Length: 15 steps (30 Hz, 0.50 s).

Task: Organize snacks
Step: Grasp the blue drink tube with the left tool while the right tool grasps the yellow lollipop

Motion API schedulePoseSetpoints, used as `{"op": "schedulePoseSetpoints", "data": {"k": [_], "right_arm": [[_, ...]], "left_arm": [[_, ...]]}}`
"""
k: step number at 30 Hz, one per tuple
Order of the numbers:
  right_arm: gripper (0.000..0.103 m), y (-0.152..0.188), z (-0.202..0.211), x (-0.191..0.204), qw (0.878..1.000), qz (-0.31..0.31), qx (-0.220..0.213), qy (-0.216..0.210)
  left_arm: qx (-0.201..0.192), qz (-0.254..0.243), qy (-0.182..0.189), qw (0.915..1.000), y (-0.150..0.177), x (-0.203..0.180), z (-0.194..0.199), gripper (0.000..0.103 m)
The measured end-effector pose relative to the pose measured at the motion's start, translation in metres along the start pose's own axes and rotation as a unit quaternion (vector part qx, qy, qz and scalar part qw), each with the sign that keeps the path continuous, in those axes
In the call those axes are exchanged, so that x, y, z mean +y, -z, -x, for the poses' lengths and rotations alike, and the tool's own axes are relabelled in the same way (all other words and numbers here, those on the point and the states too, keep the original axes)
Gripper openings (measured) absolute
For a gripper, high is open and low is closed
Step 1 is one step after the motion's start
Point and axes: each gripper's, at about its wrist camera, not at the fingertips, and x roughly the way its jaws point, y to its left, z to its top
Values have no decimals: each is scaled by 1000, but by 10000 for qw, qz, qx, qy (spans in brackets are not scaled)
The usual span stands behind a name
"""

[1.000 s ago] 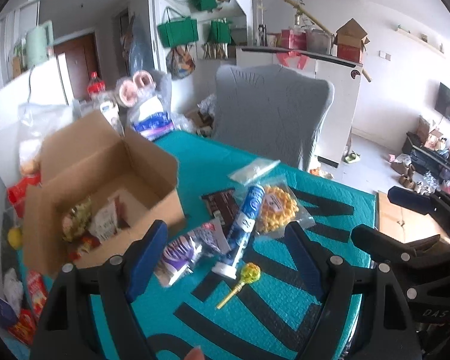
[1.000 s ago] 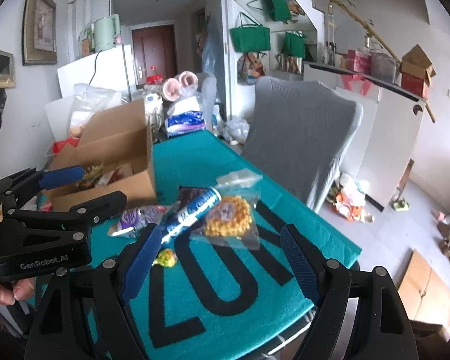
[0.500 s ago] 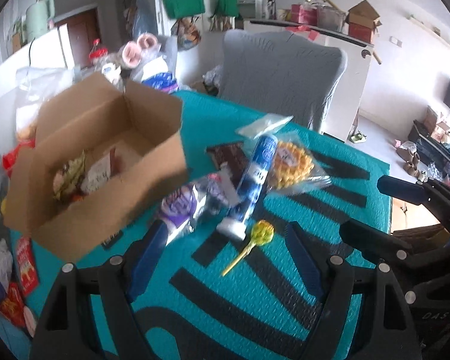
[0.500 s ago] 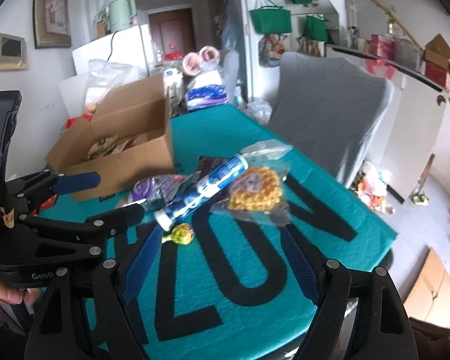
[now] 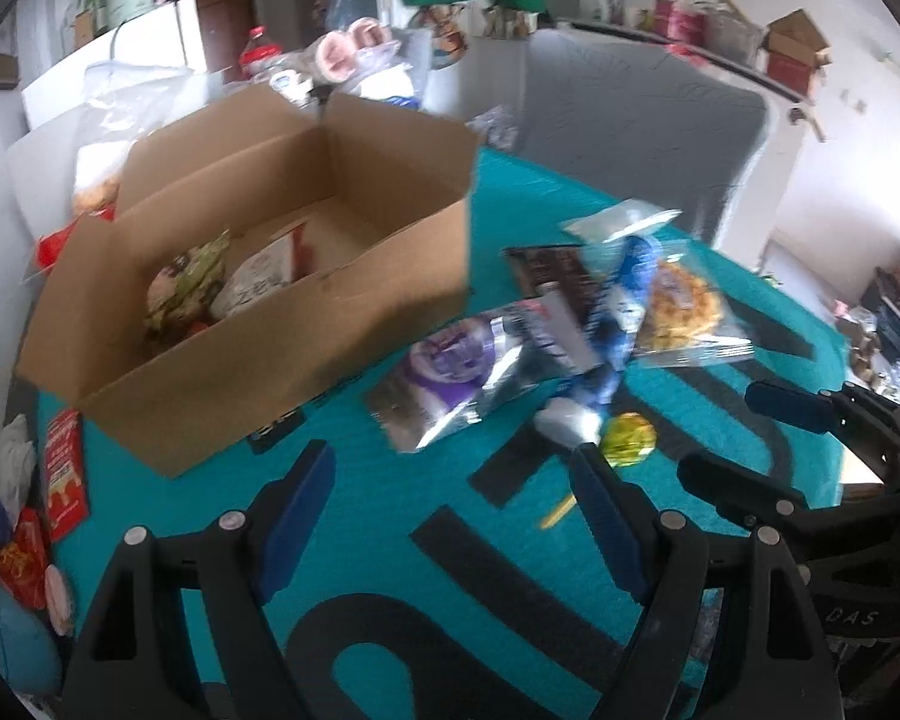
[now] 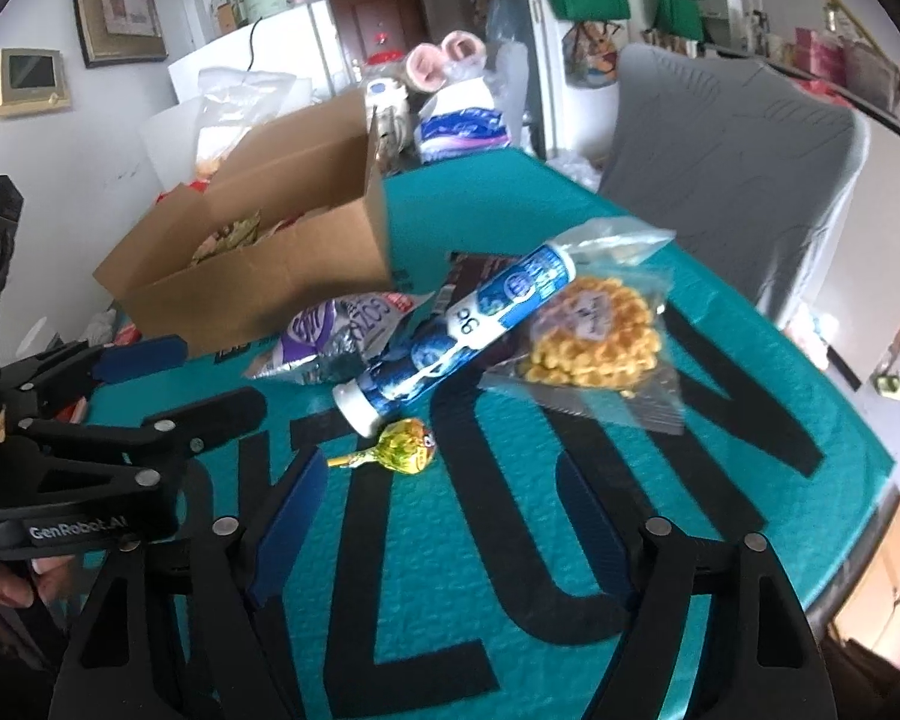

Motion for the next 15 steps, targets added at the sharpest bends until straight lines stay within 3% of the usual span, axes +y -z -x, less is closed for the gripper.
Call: {"op": "schedulePoseSetpoints", "data": {"k": [9, 15], "right_arm": [[54, -1, -41, 2, 9985, -96, 404, -363], [53, -5, -51, 5, 9982, -125, 380, -447]], "left_arm": [[135, 353, 15, 9993, 6, 20, -11, 81], [228, 434, 18, 9988, 10, 24, -16, 81]]}}
